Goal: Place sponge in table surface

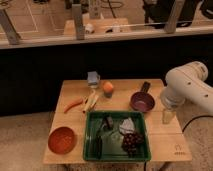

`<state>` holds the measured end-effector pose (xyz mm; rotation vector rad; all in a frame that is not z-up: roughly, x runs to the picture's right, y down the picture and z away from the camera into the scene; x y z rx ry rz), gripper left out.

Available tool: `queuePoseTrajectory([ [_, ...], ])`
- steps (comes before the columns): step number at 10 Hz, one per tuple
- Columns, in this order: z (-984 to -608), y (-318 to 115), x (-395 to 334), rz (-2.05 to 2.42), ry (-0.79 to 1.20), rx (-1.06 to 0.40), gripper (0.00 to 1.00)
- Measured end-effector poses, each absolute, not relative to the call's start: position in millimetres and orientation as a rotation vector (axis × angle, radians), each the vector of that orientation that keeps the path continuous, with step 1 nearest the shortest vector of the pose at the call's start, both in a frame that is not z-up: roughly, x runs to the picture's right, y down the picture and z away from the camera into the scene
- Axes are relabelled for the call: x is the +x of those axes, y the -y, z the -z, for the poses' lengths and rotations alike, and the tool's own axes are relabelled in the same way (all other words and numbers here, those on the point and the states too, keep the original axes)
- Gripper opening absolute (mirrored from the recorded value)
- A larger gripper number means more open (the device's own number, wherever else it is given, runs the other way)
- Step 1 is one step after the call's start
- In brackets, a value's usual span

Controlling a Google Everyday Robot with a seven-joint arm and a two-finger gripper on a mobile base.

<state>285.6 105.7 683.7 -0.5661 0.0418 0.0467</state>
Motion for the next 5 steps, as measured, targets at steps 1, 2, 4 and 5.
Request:
queuePoseTrajectory([
  [1, -683.7, -105.7, 285.7, -0.047, -0.042, -0.566, 0.80],
  [2, -683.7, -105.7, 285.7, -0.047, -0.042, -0.566, 0.80],
  [4, -683.7, -105.7, 285.8, -0.047, -0.042, -0.566, 0.80],
  [5, -683.7, -105.7, 285.8, -0.047, -0.042, -0.566, 0.80],
])
